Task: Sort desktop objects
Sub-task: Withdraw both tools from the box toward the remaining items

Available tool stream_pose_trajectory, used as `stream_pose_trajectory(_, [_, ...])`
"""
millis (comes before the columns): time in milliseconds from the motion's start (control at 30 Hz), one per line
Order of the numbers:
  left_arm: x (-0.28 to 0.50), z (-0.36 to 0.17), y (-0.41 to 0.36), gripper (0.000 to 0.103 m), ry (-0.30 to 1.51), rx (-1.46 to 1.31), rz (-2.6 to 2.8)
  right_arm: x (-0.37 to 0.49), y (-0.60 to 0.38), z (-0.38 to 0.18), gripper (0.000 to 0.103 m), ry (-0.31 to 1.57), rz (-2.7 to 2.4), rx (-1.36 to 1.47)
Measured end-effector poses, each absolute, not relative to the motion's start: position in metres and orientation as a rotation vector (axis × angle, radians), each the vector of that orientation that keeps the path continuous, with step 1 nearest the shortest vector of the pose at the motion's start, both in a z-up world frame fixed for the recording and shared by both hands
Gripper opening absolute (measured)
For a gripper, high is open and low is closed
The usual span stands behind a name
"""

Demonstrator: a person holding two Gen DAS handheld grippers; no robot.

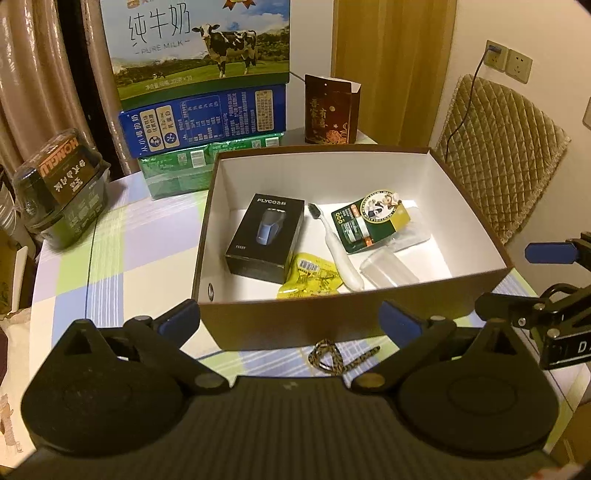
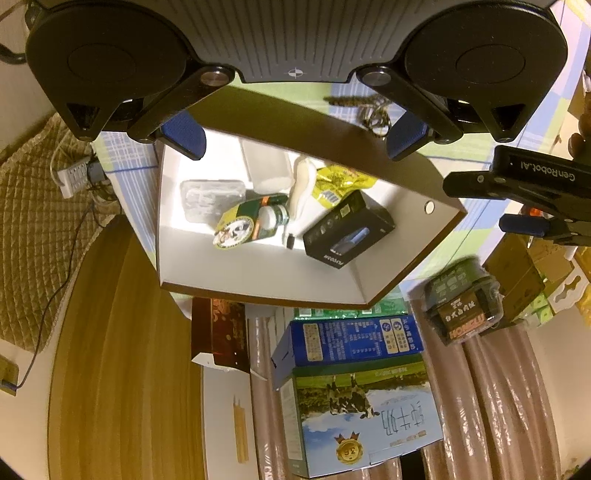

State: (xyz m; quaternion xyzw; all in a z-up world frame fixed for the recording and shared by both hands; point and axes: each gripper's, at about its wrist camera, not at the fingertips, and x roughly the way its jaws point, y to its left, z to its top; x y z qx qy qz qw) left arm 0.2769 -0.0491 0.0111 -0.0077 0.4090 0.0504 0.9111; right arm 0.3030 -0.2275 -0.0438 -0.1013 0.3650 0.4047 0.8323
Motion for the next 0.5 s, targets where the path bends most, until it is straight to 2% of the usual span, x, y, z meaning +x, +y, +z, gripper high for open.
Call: stream_pose_trajectory(500, [0.222,-0.009,-0.031,0.102,0.901,-0.06,0.149,0.268,-0.242,-0.062,0.101,0.817,0.857,-0.269])
